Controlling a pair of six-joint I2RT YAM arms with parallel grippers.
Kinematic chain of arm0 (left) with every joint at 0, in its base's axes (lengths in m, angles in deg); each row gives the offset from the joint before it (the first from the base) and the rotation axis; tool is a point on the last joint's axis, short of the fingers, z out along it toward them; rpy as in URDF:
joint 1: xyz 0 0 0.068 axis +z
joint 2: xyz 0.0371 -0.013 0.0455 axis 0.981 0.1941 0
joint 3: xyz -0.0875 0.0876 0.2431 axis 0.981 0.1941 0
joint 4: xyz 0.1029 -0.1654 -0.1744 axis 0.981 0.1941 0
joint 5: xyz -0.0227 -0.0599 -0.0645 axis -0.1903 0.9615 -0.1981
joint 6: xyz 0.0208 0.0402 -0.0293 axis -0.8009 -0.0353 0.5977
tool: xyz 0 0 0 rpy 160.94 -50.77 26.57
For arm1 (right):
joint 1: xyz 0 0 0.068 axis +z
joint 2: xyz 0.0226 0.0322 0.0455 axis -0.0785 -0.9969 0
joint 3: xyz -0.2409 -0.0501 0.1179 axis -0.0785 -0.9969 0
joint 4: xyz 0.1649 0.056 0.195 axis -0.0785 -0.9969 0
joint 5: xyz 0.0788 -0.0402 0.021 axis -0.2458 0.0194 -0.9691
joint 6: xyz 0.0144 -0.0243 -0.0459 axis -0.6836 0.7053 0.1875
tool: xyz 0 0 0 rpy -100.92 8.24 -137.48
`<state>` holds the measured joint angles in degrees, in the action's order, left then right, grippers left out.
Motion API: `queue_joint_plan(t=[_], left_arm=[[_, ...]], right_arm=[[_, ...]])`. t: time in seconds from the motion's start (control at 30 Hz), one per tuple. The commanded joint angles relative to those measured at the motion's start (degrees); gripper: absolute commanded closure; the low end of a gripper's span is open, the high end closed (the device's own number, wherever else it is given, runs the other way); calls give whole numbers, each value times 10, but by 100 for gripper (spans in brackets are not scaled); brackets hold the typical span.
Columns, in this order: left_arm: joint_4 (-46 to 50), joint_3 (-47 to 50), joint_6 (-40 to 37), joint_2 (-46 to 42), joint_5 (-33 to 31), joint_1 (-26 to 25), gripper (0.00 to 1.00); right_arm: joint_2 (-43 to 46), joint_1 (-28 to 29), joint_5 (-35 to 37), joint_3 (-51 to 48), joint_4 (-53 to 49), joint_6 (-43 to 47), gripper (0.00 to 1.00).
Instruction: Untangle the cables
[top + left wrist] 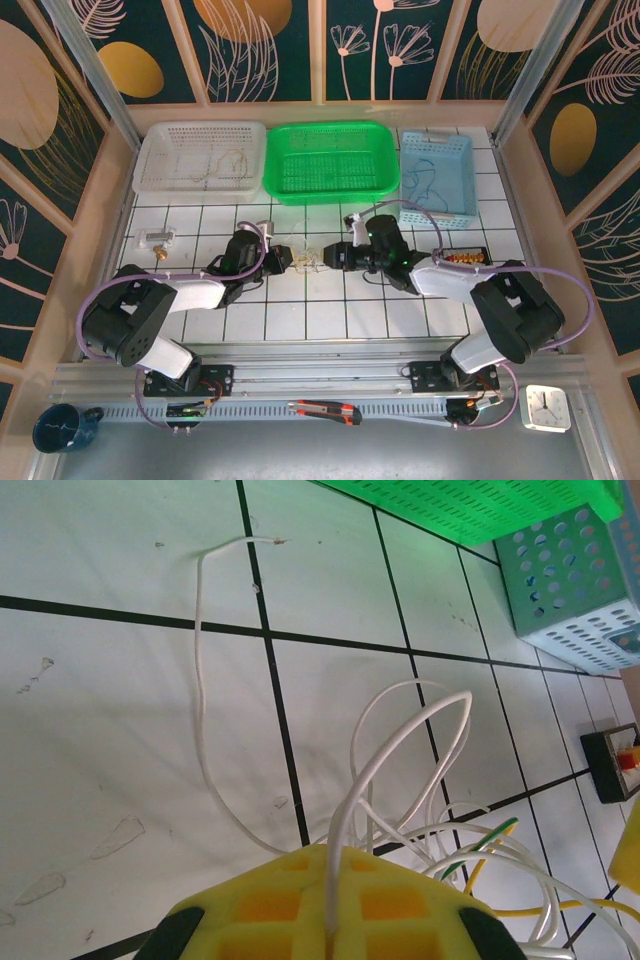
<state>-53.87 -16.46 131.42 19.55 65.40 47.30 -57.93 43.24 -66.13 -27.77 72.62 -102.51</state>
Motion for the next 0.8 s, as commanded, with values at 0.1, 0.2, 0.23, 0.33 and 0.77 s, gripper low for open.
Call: queue_joint_plan(t=[0.1, 0.2, 0.23, 0.33, 0.77], left_arm=[[15, -13, -9, -7, -2, 1, 100], [19, -18, -9, -5, -1, 1, 100], [20, -18, -9, -5, 0, 1, 100], [22, -19, -9, -7, 0, 1, 100], [28, -18, -11, -16, -2, 1, 100]], right_arm=[[5, 54, 61, 24, -56, 46, 60], [-8, 69, 88, 38, -77, 64, 58], [-13, 73, 95, 43, -82, 68, 58], [-26, 77, 109, 50, -86, 73, 58], [-72, 78, 110, 68, -60, 72, 69]])
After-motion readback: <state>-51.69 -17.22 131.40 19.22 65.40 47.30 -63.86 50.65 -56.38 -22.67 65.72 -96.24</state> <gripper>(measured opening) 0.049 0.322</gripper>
